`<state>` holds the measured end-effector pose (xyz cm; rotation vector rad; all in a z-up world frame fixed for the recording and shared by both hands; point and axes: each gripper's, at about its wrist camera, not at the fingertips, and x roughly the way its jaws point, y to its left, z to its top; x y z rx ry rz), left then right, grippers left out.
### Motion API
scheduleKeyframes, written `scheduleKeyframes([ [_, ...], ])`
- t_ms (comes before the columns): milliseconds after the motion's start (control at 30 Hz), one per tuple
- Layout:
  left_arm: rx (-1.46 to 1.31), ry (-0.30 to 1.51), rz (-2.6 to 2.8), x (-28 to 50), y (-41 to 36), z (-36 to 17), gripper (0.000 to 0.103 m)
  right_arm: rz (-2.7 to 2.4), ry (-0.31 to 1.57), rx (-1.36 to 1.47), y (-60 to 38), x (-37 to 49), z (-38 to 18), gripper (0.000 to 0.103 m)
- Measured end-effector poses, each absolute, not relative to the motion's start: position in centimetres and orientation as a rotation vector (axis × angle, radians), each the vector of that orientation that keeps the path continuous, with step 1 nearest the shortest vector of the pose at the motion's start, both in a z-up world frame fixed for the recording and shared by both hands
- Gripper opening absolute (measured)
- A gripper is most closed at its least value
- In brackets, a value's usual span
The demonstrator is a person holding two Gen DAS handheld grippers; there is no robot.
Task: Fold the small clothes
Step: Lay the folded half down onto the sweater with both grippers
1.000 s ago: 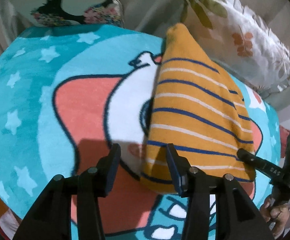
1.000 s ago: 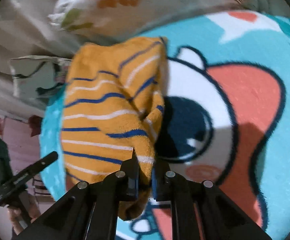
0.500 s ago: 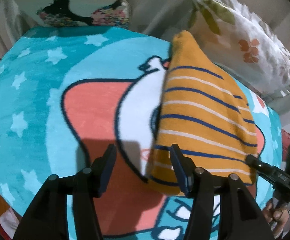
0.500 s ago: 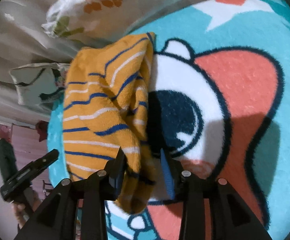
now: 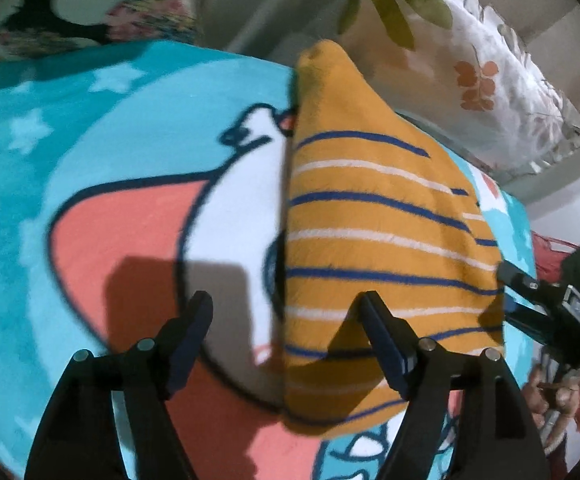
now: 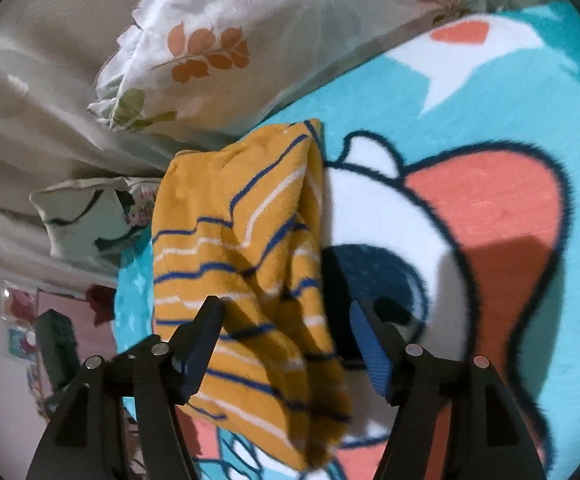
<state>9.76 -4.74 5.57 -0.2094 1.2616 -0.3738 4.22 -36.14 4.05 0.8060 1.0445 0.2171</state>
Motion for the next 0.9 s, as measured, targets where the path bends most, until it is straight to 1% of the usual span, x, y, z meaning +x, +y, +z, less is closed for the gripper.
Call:
scheduleKeyframes([
  [133,-0.245,1.29,-0.513,11.2,-6.0,4.4,0.079,0.211,1.052,0.797,-34.8,5.9,3.0,0.075],
  [233,-0.271,1.348,-0.605,11.6,-7.4,3.3,0.079,0.224,1.071,0.822,-33.6,7.1,1.6,0.078],
  [267,-0.267,1.369,-0.615,11.5,-7.9,2.9,0.077,0.233,1.059,0.841,-33.4,7.2,1.3,0.08],
  [300,-0.24,1.374,-0.609,11.2,-8.4,2.8,0.073,0.23,1.035,0.855,-33.2,7.2,1.3,0.08],
  [333,-0.198,1.354,-0.592,10.7,-8.8,3.1,0.058,0.23,1.034,0.863,-33.2,7.3,1.2,0.079],
  [367,-0.182,1.35,-0.587,10.5,-9.0,3.4,0.045,0.236,1.041,0.883,-33.0,7.3,1.1,0.065],
  [433,-0.196,1.344,-0.588,10.0,-8.6,4.5,0.031,0.262,1.065,0.948,-33.1,7.2,0.7,0.054],
  [467,-0.218,1.344,-0.591,9.7,-8.3,5.1,0.03,0.277,1.069,0.966,-33.3,6.9,0.8,0.05],
  [533,-0.25,1.349,-0.593,8.8,-7.7,5.9,0.03,0.305,1.073,0.988,-33.5,5.9,1.4,0.046],
  [600,-0.257,1.365,-0.59,7.5,-7.1,6.1,0.031,0.33,1.077,0.977,-33.3,4.3,2.2,0.046],
  [633,-0.239,1.383,-0.577,6.8,-7.2,5.7,0.035,0.329,1.086,0.96,-33.1,3.7,2.3,0.046],
  [667,-0.215,1.396,-0.556,6.3,-7.3,5.2,0.038,0.314,1.109,0.908,-32.6,3.0,2.4,0.051],
  [733,-0.175,1.397,-0.519,5.7,-7.0,4.6,0.042,0.26,1.13,0.818,-32.2,2.3,2.4,0.058],
  [767,-0.195,1.395,-0.52,5.5,-6.6,4.8,0.042,0.256,1.125,0.813,-32.4,2.1,2.6,0.059],
  [833,-0.229,1.376,-0.508,5.3,-5.9,5.9,0.042,0.233,1.082,0.815,-33.1,1.3,3.8,0.059],
  [900,-0.212,1.301,-0.487,5.2,-5.2,7.9,0.043,0.172,1.007,0.78,-34.2,0.9,6.1,0.059],
])
